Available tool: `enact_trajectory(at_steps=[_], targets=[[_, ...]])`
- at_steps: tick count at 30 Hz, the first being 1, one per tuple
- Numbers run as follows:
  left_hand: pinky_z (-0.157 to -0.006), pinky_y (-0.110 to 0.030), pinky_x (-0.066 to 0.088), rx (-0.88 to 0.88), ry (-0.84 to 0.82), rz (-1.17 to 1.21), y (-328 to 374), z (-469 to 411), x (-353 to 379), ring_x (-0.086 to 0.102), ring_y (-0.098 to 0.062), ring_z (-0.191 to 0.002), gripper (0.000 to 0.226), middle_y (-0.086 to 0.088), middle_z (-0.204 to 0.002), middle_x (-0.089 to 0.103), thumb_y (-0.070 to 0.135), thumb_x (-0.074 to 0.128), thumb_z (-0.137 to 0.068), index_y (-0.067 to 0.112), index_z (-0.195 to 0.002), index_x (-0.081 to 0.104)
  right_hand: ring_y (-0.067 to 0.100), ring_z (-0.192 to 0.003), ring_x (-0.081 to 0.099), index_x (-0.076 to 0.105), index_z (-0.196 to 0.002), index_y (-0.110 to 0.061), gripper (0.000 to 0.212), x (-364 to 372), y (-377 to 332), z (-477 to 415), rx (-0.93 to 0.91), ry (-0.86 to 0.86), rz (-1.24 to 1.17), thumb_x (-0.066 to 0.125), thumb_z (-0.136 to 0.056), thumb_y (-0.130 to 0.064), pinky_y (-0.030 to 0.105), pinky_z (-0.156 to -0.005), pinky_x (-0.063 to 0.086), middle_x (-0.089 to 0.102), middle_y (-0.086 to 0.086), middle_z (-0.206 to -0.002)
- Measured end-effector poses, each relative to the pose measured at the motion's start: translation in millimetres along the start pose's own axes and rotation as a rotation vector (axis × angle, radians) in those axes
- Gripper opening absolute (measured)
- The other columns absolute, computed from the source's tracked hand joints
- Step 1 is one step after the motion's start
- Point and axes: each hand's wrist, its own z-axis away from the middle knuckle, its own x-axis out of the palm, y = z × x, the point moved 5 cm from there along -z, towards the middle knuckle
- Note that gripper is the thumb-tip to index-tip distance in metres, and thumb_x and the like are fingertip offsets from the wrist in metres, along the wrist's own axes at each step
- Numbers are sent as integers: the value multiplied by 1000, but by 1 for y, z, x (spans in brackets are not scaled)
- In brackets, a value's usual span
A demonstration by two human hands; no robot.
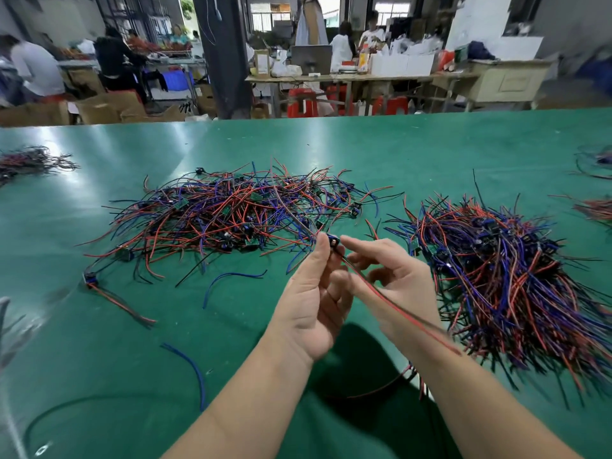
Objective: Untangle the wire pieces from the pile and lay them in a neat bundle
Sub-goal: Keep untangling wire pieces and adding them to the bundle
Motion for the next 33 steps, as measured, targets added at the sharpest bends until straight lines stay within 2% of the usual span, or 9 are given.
enact_trajectory(at_steps=[2,5,9,13,16,18,21,24,33], targets=[[-44,-13,49,-2,-34,9,0,3,3,64,-2,-51,33,3,-74,72,37,73,-57,18,-83,66,12,-79,63,75,-96,-34,29,-2,-3,-1,5,56,-117,78,-70,-20,22,-67,47,68,-4,-85],[-45,-14,47,11,-116,-43,0,4,6,65,-3,-57,32,7,-77,72,31,74,-57,20,-87,67,8,-72,64,77,-82,-18,13,-5,-2,-3,137,119,-396,78,-69,-17,16,-66,48,72,-1,-79],[-52,-16,50,114,-247,-338,3,6,13,67,-4,-66,18,6,-88,75,20,70,-69,22,-85,77,9,-64,61,77,-74,-19,14,-13,5,-6,418,144,-569,71,-64,-27,17,-57,45,71,0,-71],[-47,-16,48,195,-44,-503,6,-2,2,60,-5,-50,15,0,-70,71,27,72,-66,14,-75,71,7,-51,57,75,-66,-14,12,-24,4,-10,516,131,-737,63,-69,-16,15,-49,45,64,0,-59],[-42,-18,47,149,70,-458,17,-5,-9,55,-7,-41,35,3,-50,57,46,71,-60,14,-67,61,10,-50,57,73,-66,-9,8,-27,-1,-10,520,8,-645,67,-65,-14,16,-45,42,65,5,-61],[-44,-21,48,156,37,-554,24,-5,-9,57,-11,-43,48,2,-52,59,58,75,-55,14,-68,63,11,-49,57,69,-68,-3,7,-28,4,-9,560,-41,-480,70,-67,-9,16,-43,42,66,8,-62],[-50,-23,52,276,-28,-867,24,-5,-7,61,-12,-48,32,-1,-62,68,33,87,-62,12,-74,66,11,-43,53,61,-68,2,13,-29,18,-5,653,-35,-222,65,-80,7,16,-39,40,62,8,-56],[-51,-22,53,277,-5,-970,13,-8,-12,62,-11,-49,15,-3,-59,69,10,82,-72,7,-74,67,8,-39,49,62,-69,3,14,-30,27,-3,681,-39,-83,62,-82,8,16,-38,39,56,4,-49],[-50,-19,50,166,-28,-1026,6,-9,-17,61,-10,-49,12,-5,-60,69,7,82,-71,5,-71,70,8,-42,51,67,-73,-2,9,-27,33,1,753,-252,-70,69,-81,-1,16,-40,40,61,3,-54]])
